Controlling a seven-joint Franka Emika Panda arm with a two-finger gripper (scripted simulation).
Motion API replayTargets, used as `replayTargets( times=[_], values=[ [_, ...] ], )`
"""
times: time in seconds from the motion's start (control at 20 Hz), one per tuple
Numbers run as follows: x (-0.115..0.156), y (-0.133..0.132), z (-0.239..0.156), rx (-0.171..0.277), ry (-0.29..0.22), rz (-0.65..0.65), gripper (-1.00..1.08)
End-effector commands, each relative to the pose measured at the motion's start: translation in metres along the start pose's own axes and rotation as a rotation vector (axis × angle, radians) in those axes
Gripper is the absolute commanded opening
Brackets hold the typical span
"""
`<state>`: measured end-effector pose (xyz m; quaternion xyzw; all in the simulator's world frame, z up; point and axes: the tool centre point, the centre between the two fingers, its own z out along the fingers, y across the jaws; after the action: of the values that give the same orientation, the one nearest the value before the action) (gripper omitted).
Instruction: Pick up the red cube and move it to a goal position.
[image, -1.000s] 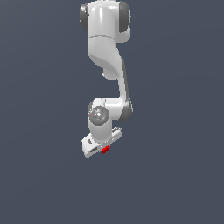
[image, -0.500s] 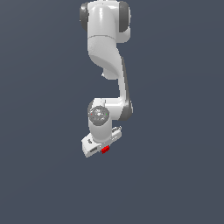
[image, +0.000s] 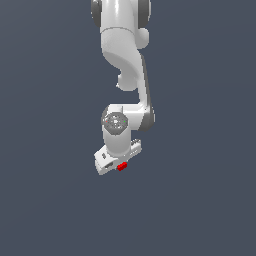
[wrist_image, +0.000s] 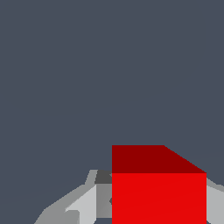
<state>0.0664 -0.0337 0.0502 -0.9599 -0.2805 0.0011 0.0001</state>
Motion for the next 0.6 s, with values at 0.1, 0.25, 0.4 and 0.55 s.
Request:
replayTargets(
  times=[0.1,0.25,0.4,0.55],
  values=[
    [-0.002,-0.012,-0.030,-0.001,0.001,0.000,-1.00],
    [-0.004,-0.023,-0.057,-0.002,0.001,-0.001,-1.00],
    [-0.006,-0.035,-0.088,-0.002,0.001,-0.001,-1.00],
    [-0.008,-0.048,-0.121,-0.002,0.001,-0.001,-1.00]
  ],
)
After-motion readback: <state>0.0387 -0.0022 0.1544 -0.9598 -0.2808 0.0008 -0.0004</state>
